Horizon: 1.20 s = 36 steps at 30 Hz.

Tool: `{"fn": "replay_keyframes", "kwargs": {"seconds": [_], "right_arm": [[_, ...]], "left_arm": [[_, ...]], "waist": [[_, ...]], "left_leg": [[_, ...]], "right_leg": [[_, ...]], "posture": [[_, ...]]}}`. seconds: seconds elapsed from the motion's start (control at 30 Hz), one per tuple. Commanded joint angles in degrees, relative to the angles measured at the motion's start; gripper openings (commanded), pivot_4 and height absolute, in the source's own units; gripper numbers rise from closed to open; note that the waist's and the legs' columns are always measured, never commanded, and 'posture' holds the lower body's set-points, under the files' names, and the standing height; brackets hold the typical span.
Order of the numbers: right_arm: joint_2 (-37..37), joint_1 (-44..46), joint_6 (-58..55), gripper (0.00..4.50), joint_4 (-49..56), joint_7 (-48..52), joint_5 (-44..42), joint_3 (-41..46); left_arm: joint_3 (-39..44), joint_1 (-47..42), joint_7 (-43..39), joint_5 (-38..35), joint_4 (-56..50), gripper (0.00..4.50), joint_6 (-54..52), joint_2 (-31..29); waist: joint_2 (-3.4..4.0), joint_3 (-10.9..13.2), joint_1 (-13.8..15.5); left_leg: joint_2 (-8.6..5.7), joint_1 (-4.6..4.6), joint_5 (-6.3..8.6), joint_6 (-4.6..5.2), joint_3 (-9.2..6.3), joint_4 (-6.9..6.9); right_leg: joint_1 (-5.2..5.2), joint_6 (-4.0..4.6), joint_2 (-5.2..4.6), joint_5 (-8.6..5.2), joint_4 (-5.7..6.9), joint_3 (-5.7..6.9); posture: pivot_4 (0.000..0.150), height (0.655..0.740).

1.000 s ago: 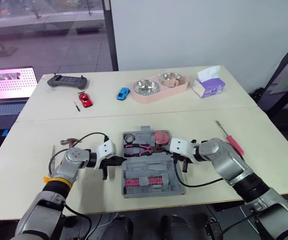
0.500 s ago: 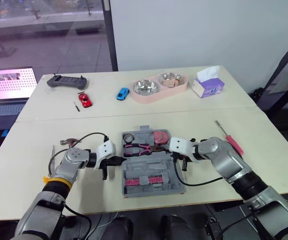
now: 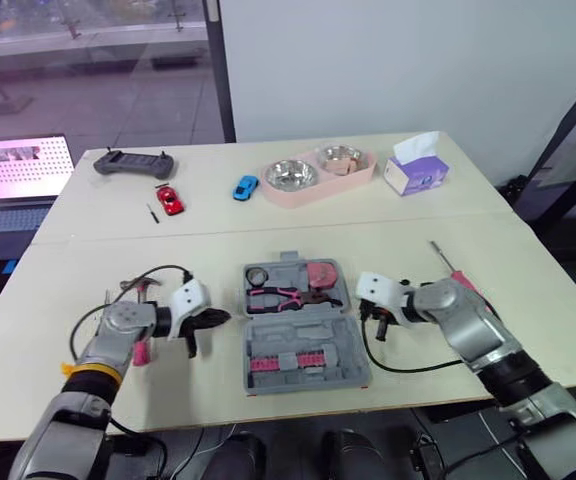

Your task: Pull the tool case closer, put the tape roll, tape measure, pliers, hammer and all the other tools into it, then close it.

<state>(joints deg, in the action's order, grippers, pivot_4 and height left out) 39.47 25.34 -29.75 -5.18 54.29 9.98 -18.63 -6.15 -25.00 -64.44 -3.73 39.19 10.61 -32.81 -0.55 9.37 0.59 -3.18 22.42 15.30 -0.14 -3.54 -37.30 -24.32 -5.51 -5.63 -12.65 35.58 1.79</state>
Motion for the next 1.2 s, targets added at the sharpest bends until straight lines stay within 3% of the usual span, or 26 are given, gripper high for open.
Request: {"fn": "replay_keyframes", "kwargs": {"seconds": [0.03,0.23,0.37,0.47,0.57,0.6,0.7,0.9,1.2], "right_arm": [[3.81,-3.08,-0.81,0.00,5.76,0.07,-4.61,9.05],[8.13,-15.38,-1.60,0.00,17.80,4.50,-18.07,28.60],[10.38,-24.34,-1.70,1.30,22.46,7.32,-25.00,41.16],[10.30,-29.10,-5.63,2.84,26.45,7.04,-30.24,51.93],[8.84,-33.82,-9.81,4.36,27.01,7.37,-36.62,66.96],[8.38,-36.15,-10.16,4.50,25.23,7.56,-37.10,70.27],[7.34,-42.50,-6.67,4.50,20.89,8.51,-36.06,73.93],[4.35,-48.86,-0.40,4.50,17.18,7.07,-35.45,74.08],[4.02,-48.47,-1.06,4.50,17.26,2.19,-37.85,72.01]], "left_arm": [[5.49,3.04,-0.76,-5.04,-7.06,0.06,-6.01,-4.35],[16.48,13.03,-4.81,-15.61,-22.09,0.06,-16.23,-13.14],[24.71,21.23,-5.54,-21.91,-28.66,0.00,-24.15,-17.77],[30.99,26.27,-4.71,-23.49,-28.48,0.85,-25.40,-19.53],[37.88,29.84,-1.85,-22.53,-24.23,2.35,-24.13,-21.15],[39.53,30.35,-0.38,-21.65,-21.95,2.99,-22.37,-21.31],[42.98,31.97,1.97,-21.27,-18.81,4.39,-20.08,-20.84],[43.91,36.74,2.93,-19.00,-13.12,4.46,-15.74,-20.54],[43.47,37.88,2.02,-20.35,-15.35,4.46,-15.25,-18.89]], "waist": [[0.00,0.00,-0.03],[0.01,0.01,0.00],[0.03,0.02,0.07],[0.07,0.03,0.14],[0.06,0.03,0.22],[0.04,0.04,0.30],[-0.09,-0.04,0.66],[-0.01,-0.07,0.01],[-0.05,-0.08,0.32]], "left_leg": [[0.00,0.01,0.01,0.01,0.00,0.01],[0.08,0.01,0.02,0.02,-0.02,0.07],[0.08,0.00,0.04,0.04,0.03,0.13],[0.09,-0.03,0.04,0.04,0.05,0.12],[0.12,-0.03,0.04,0.04,0.04,0.11],[0.12,-0.03,0.05,0.05,0.04,0.13],[0.11,-0.02,0.06,0.05,0.04,0.15],[0.13,-0.07,0.07,0.05,0.13,0.15],[0.13,-0.04,0.08,0.04,0.14,0.17]], "right_leg": [[-0.01,0.00,0.00,0.00,-0.01,-0.01],[0.00,0.01,-0.01,-0.01,-0.06,-0.04],[0.03,0.02,-0.08,-0.02,-0.24,-0.06],[0.07,0.12,-0.22,-0.08,-0.25,-0.08],[0.08,0.21,-0.22,-0.13,-0.26,-0.09],[0.09,0.20,-0.22,-0.14,-0.28,-0.09],[0.13,0.21,-0.23,-0.15,-0.40,-0.06],[0.19,0.26,-0.35,-0.19,-0.47,-0.14],[0.15,0.28,-0.42,-0.19,-0.47,-0.16]], "posture": [[0.150,0.7400],[0.150,0.7400],[0.150,0.7400],[0.150,0.7400],[0.150,0.7400],[0.150,0.7400],[0.150,0.7400],[0.150,0.7400],[0.150,0.7400]]}}
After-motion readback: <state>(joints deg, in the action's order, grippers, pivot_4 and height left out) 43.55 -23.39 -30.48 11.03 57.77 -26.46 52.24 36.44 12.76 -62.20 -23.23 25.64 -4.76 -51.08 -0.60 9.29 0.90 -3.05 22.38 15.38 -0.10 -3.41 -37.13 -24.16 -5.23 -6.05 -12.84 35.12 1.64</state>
